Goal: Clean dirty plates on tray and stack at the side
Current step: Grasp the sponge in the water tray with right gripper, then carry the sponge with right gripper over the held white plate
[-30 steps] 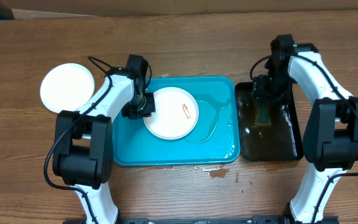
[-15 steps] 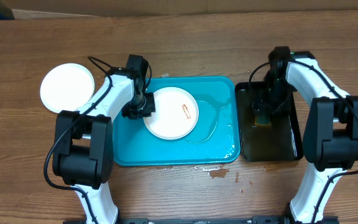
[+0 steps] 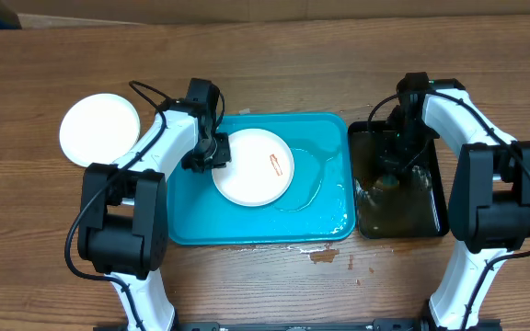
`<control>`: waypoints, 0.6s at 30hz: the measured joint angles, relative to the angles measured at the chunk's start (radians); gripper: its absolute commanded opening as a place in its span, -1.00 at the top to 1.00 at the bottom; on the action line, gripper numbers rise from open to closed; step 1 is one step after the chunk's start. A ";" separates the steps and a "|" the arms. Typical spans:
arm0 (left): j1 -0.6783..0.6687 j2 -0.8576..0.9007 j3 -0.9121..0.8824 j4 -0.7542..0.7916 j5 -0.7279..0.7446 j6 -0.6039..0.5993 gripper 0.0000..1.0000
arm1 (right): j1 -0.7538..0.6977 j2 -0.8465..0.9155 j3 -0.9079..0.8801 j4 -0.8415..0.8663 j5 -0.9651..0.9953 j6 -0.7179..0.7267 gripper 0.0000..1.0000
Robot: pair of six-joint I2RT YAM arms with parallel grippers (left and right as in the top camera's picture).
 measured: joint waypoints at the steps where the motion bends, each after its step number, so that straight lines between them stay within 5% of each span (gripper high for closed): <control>1: 0.000 0.000 0.000 0.006 0.000 0.000 0.62 | 0.000 0.000 0.000 0.000 -0.003 -0.004 0.92; 5: 0.000 0.000 0.000 0.010 0.000 -0.003 0.63 | 0.000 0.000 0.001 -0.010 -0.008 -0.018 0.74; 7: 0.000 0.000 0.000 0.005 0.000 -0.003 0.67 | -0.001 0.000 0.013 -0.032 -0.006 -0.021 0.92; 9: 0.000 0.000 0.000 0.000 0.000 -0.003 0.92 | -0.001 0.000 0.035 -0.060 0.006 -0.014 0.92; 18: 0.000 0.000 0.000 0.000 0.016 -0.004 0.91 | 0.007 0.000 0.097 -0.122 0.138 -0.002 0.92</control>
